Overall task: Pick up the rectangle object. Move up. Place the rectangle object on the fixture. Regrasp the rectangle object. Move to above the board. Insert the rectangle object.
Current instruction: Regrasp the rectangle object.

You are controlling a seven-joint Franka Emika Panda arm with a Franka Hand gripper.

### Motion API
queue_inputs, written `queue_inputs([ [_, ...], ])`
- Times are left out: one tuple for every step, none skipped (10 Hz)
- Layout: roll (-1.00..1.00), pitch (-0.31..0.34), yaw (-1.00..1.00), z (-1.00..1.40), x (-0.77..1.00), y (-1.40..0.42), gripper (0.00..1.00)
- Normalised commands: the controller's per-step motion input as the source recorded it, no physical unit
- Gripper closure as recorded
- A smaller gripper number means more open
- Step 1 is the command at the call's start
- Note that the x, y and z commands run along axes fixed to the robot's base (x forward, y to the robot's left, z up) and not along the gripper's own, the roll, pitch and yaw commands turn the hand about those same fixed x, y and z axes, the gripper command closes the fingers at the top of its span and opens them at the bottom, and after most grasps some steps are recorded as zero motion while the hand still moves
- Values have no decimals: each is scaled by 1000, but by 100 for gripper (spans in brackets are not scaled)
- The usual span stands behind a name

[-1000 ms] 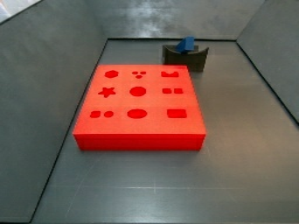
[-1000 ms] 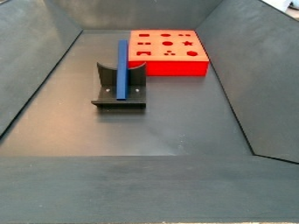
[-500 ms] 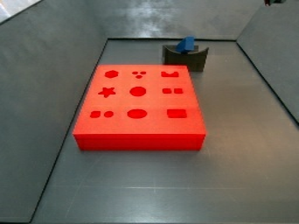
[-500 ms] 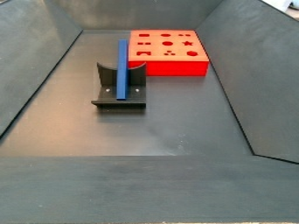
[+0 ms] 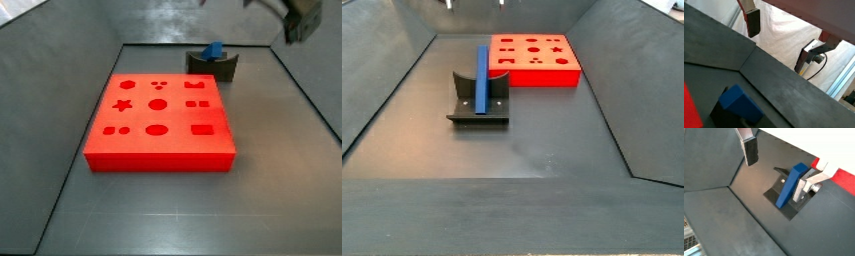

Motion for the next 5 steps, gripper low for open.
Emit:
queue_inputs([
  [67,-85,70,-1000,56,36,0],
  [63,-97,41,-1000,65,33,0],
  [64,-97,17,-1000,71,30,0],
  [68,-91,-3,-1000,77,28,0],
  [65,-75,-22,-1000,86,25,0],
])
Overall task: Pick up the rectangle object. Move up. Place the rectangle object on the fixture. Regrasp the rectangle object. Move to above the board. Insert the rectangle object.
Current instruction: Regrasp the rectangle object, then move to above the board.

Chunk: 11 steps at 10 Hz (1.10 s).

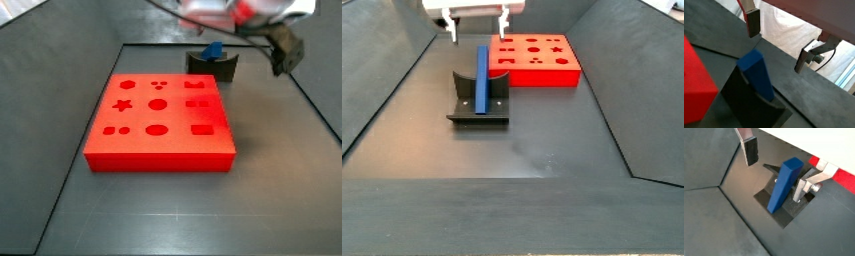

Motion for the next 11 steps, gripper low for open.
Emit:
queue_inputs([
  [64,-61,-30,-1000,97,19,0],
  [65,-40,-32,-867,92,12,0],
  [65,-13,-32,-651,87,7,0],
  [69,3,-24,-493,86,3,0],
  [69,12,-5,-299,82,-1,0],
  [67,14,4,-208,74,0,0],
  [0,0,0,0,0,0,100],
  [233,-124,-324,1000,-54,-280,100],
  [230,-114,-323,1000,-56,-278,100],
  [189,-67,-303,1000,-61,-261,100],
  [101,23,-265,1000,-61,-241,100],
])
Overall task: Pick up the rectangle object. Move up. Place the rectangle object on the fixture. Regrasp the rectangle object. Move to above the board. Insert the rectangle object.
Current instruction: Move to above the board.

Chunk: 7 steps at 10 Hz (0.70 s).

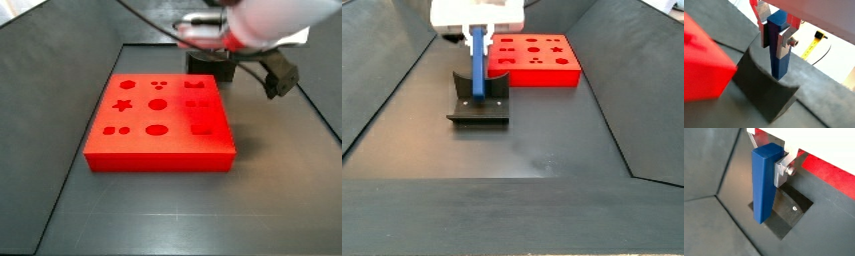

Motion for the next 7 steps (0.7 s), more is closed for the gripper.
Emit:
queue_inputs([
  [70,80,-239,1000,-60,-234,100],
  [63,125,-196,1000,-59,-224,100],
  [52,159,-145,1000,-57,-216,100],
  [37,186,-92,1000,-58,-208,100],
  [4,207,-26,1000,-56,-196,100],
  [-12,214,21,1000,-55,-189,100],
  [-23,216,63,1000,-49,-177,100],
])
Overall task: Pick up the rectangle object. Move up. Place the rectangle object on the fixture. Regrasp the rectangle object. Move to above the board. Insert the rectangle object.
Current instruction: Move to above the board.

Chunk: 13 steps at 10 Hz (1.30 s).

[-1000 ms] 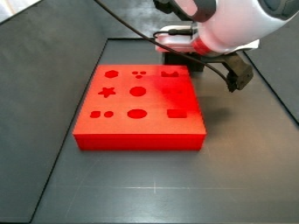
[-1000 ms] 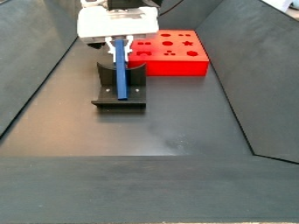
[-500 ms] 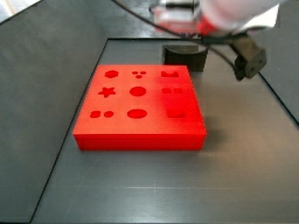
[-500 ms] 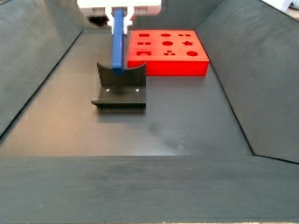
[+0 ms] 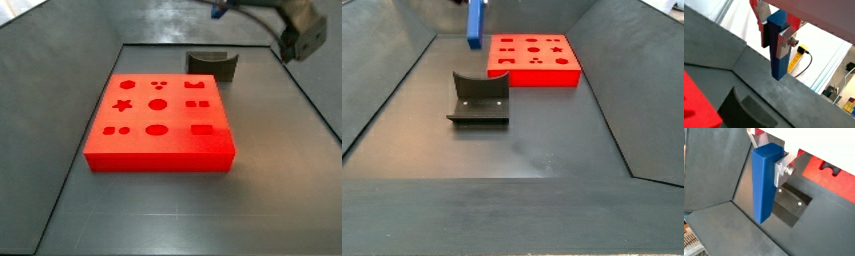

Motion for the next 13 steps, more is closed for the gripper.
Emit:
queue_inputs([
  [-33,209,111,1000,-37,-166,100],
  [-26,197,138,1000,-26,-156,100],
  [-24,185,152,1000,-19,-150,100],
  [-14,137,179,1000,-2,-132,100],
  [-16,117,186,946,4,-115,100],
  [-20,76,179,707,11,-68,100],
  [-25,41,164,476,13,-45,100],
  [-30,21,144,309,10,-34,100],
  [-31,9,126,198,8,-27,100],
  [-1000,-7,24,249,-941,-1000,100],
  [-1000,-15,25,267,-945,-1000,100],
  [-1000,-40,27,293,-1000,-964,100],
  [-1000,-51,31,201,-951,-811,100],
])
